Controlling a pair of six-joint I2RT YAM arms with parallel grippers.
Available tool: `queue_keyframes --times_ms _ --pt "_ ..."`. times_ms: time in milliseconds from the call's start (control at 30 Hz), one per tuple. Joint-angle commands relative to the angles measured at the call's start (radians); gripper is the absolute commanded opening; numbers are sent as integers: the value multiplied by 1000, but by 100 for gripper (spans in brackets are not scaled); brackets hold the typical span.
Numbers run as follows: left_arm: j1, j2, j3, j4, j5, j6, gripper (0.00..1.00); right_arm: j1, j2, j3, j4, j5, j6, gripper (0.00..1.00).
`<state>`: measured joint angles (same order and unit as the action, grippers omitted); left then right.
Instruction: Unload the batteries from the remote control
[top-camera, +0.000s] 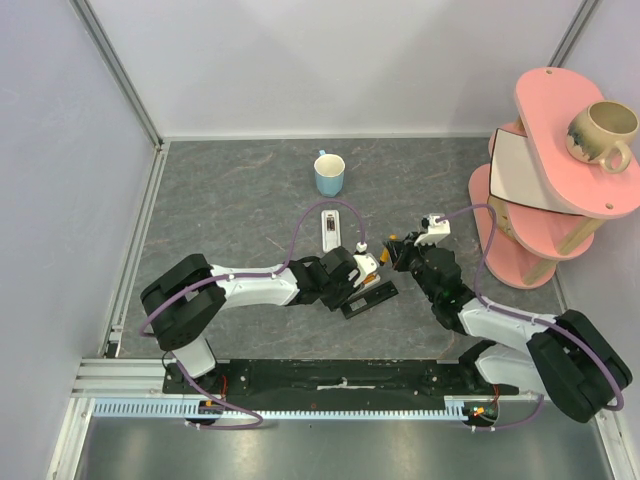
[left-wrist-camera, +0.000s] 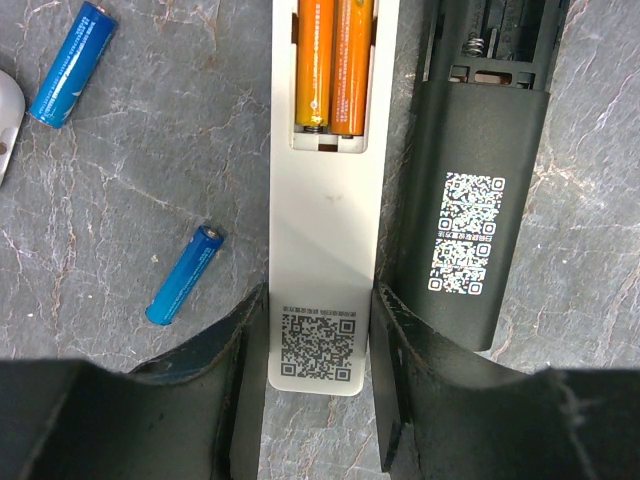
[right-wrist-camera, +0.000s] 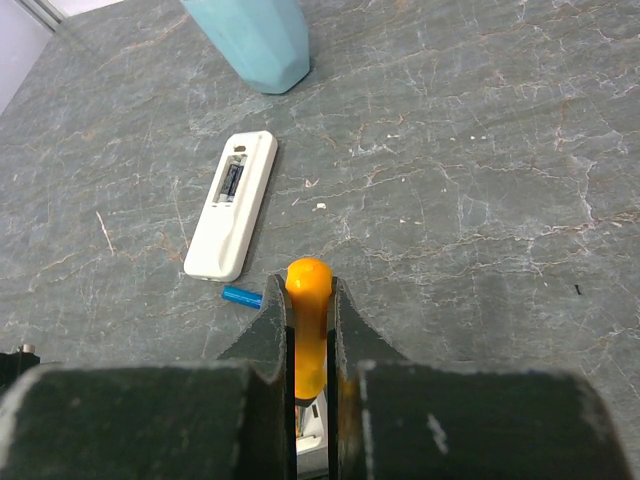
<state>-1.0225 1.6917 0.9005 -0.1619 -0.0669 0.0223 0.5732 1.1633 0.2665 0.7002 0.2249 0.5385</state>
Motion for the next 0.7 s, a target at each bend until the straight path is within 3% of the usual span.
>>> queue_keyframes --times_ms 0,333,533,667 --pt "1 51 -2 1 30 -13 33 1 48 2 33 -13 6 0" --pt "-1 52 0 -1 35 -13 20 1 147 -49 217 -116 101 0" --pt "1 57 0 1 38 -15 2 -4 190 -61 326 -190 181 0" --pt "-1 59 2 1 42 -13 2 -12 207 -73 421 -222 238 0"
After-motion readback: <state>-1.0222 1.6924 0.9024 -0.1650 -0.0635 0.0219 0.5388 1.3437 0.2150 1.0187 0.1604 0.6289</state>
